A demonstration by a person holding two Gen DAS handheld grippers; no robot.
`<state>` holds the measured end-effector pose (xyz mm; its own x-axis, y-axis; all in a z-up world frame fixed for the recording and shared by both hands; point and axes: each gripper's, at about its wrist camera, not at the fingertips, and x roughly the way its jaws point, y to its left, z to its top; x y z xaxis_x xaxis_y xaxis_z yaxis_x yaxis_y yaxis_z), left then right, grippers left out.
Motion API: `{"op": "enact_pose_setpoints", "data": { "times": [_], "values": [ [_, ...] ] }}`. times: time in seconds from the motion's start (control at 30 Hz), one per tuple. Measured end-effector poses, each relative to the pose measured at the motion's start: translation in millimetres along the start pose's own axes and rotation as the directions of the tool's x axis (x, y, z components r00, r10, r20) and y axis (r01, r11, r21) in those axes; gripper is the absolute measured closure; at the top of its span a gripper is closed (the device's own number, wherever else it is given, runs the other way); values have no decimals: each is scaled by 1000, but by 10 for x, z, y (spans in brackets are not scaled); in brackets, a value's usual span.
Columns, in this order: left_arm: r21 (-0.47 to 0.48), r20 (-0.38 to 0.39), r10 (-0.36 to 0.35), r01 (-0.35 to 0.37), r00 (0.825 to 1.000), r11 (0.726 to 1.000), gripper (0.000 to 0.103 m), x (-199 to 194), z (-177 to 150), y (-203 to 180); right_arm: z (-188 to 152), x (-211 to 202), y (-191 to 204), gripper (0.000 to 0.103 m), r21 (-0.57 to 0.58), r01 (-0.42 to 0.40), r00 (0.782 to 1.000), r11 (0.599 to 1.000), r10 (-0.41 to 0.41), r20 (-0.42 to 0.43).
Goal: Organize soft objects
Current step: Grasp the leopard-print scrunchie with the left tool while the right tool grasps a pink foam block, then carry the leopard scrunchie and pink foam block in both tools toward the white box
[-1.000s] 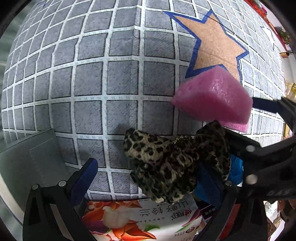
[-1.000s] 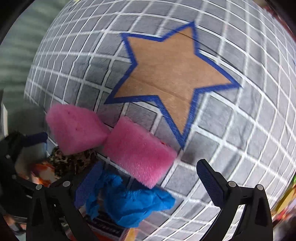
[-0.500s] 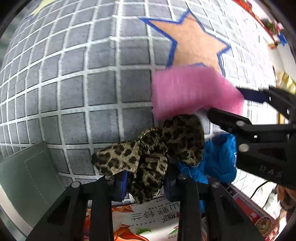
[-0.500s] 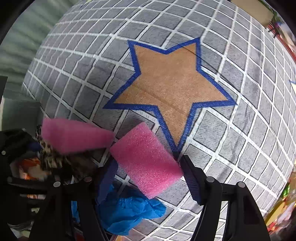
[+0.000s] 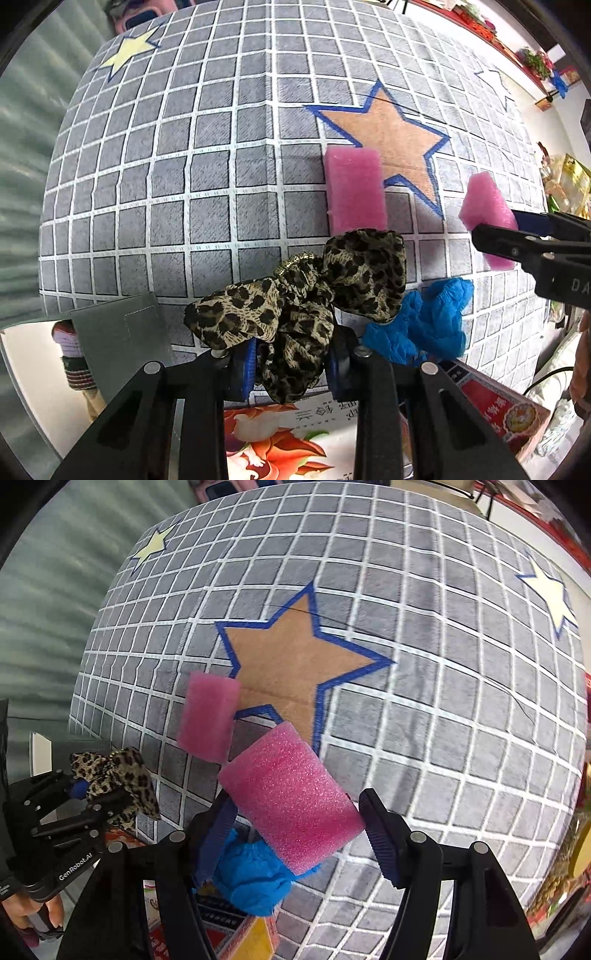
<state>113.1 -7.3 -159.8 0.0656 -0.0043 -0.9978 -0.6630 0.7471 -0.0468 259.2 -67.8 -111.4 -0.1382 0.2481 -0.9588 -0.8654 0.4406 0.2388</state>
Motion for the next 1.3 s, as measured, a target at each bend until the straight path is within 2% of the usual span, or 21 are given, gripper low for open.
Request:
{"op": "enact_pose_setpoints", "data": {
  "times": [0.17, 0.33, 0.53, 0.93, 1.3],
  "values": [
    [40, 23, 0, -1, 1000, 999, 71, -207, -77, -110, -236, -170, -317, 33, 53, 9, 1000, 999, -9, 7],
    [80, 47, 3, -6, 999, 997, 71, -710, -124, -93, -483, -178, -376, 33, 124, 15, 1000, 992, -17, 14],
    [122, 76, -11, 2, 997, 993, 71, -879, -254, 54, -852, -332, -479, 33, 190, 28, 999, 981, -34, 27],
    [174, 84, -54, 39, 995, 984, 71, -1019, -784, 188, -1547, -526, -340, 33, 277, 33, 999, 960, -44, 31],
    [204, 109, -101, 77, 989, 976, 71, -1246, -1148, 275, -1854, -720, -86, 33, 326, 41, 997, 945, -62, 54]
  ]
}}
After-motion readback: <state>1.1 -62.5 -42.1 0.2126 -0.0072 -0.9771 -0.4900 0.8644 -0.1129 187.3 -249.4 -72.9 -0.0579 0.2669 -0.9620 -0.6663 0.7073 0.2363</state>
